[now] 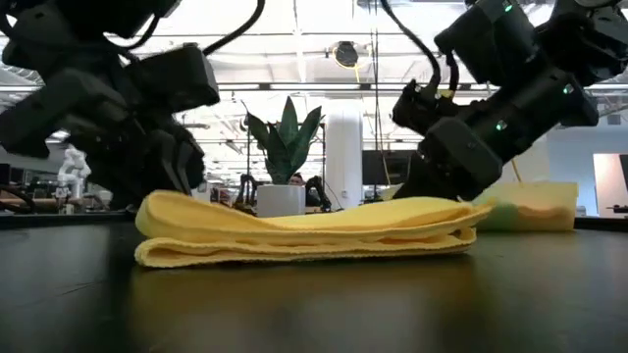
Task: Fold microfiber towels
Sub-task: Fold the yellow microfiber cloth
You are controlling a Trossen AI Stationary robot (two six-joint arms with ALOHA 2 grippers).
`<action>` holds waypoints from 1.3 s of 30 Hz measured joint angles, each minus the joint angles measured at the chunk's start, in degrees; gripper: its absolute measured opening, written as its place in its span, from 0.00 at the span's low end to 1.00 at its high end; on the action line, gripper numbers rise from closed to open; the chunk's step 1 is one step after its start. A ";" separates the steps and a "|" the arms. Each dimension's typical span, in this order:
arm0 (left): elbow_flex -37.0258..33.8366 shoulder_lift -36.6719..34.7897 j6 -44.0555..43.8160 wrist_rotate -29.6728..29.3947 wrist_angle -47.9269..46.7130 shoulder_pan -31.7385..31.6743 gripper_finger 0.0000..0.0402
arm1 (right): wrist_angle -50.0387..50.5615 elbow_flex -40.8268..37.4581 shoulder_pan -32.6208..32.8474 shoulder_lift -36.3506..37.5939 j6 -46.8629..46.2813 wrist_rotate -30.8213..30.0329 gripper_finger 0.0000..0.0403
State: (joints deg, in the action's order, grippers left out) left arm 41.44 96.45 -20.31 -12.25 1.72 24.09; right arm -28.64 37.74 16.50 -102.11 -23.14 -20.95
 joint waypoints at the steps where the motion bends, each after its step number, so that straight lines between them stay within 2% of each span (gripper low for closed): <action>1: -0.03 -0.44 -0.02 0.01 -0.07 0.06 0.04 | 0.18 0.00 0.13 0.36 0.41 -0.02 0.01; 8: -0.03 -4.74 -2.76 0.09 0.20 0.36 0.01 | -3.04 -0.02 1.27 4.69 2.81 -4.46 0.00; 9: -0.03 -4.79 -2.86 0.09 1.15 0.24 0.01 | -5.07 -0.02 1.38 4.75 3.73 -3.82 0.00; 13: -0.01 -3.80 -3.15 0.21 1.98 -0.32 0.03 | -13.48 0.37 1.22 2.38 4.68 5.30 0.00; 16: -0.16 -2.17 -3.92 0.66 0.93 -0.69 0.04 | -13.77 0.97 0.88 -1.82 4.12 7.55 0.00; 20: -0.15 0.46 -4.26 2.28 0.77 -0.97 0.01 | -12.37 1.81 0.32 -6.86 2.91 7.49 0.00; 23: 0.03 1.01 -4.94 2.85 0.35 -0.97 0.02 | -11.07 1.88 0.38 -7.41 3.00 6.42 0.00; 27: -0.02 -0.12 -5.94 3.72 -0.43 -0.91 0.05 | -5.02 1.80 1.16 -3.55 4.62 5.23 0.00; 30: -0.19 -1.17 -5.96 4.79 0.61 -0.70 0.04 | -1.49 1.64 2.35 0.72 5.07 1.31 0.00; 34: -0.19 -1.94 -4.92 4.47 5.86 -0.78 0.01 | -4.05 1.70 3.14 3.91 5.85 0.11 0.00; 39: 0.00 -0.80 -1.20 2.85 12.33 -1.89 0.03 | -9.00 1.70 2.43 1.58 6.54 0.96 0.00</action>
State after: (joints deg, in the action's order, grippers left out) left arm 41.44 95.65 -21.51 -9.40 14.05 22.20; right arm -37.64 39.44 18.93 -100.53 -16.60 -19.99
